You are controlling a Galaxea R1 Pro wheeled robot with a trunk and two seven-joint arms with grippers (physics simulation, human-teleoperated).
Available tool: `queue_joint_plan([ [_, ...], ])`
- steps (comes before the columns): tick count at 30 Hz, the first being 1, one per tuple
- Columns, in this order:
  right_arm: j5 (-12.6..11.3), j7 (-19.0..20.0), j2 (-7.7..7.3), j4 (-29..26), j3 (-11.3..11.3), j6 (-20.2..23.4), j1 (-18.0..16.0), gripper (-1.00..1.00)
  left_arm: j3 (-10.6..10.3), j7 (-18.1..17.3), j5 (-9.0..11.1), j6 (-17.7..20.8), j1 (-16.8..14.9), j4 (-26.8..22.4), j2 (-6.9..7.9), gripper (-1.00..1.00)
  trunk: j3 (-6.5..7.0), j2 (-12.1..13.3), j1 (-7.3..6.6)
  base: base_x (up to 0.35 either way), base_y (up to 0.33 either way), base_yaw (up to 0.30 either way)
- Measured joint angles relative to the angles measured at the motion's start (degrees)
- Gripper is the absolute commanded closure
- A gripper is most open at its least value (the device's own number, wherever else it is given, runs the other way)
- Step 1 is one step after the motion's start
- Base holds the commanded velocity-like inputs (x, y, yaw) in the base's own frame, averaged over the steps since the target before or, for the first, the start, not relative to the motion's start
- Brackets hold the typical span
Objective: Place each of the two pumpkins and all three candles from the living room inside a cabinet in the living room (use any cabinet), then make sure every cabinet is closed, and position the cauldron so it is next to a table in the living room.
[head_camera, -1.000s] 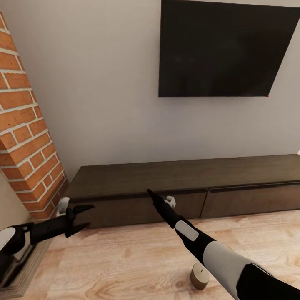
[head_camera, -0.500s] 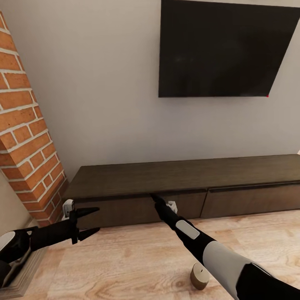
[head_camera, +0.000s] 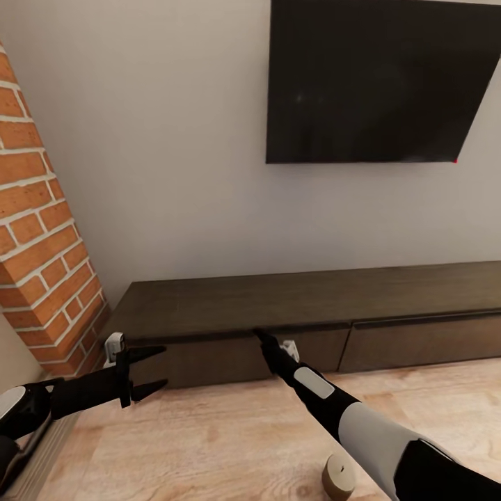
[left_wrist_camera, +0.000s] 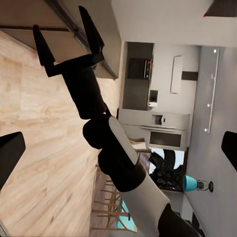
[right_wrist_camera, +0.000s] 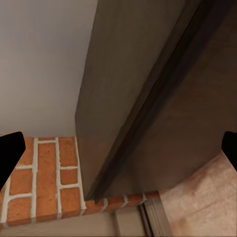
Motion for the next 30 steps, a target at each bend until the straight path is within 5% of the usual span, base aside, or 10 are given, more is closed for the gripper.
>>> queue_joint_plan([
  [6,-0.9,7.4,-0.19,0.7,0.1,0.5,0.0,-1.0,-0.1,0.0,0.1,0.0,0.0,-0.1,-0.04,-1.0,0.0,0.0,0.02,0.071,0.011,0.0],
  [11,-6.1,11.1,-0.19,8.9,0.1,2.1,0.0,-1.0,0.0,0.0,0.1,0.0,0.0,0.0,-0.01,-1.0,0.0,0.0,0.0,0.184,0.021,0.0],
  [22,-7.6,11.3,-0.11,11.6,0.0,5.2,0.0,-1.0,-0.1,0.0,0.8,0.0,0.0,0.0,0.0,-1.0,0.0,0.0,0.01,0.136,0.004,0.0],
  [30,-11.6,11.4,-0.19,11.6,0.1,6.5,0.0,-1.0,-0.1,0.0,1.3,0.0,0.0,-0.1,0.0,-1.0,0.0,0.0,0.0,0.096,0.021,0.0],
])
